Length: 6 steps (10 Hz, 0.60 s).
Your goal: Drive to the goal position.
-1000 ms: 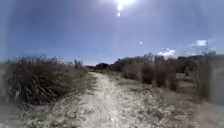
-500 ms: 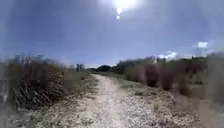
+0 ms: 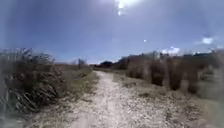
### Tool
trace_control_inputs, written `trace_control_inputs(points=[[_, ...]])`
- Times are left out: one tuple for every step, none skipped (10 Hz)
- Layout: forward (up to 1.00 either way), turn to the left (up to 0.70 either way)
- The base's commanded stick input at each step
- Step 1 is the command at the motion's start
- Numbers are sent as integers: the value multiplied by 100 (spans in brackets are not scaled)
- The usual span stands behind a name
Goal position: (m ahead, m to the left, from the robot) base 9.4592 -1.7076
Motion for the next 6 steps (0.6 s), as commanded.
trace_control_inputs(points=[[70, 0], [70, 0], [70, 0], [70, 0], [70, 0], [70, 0]])
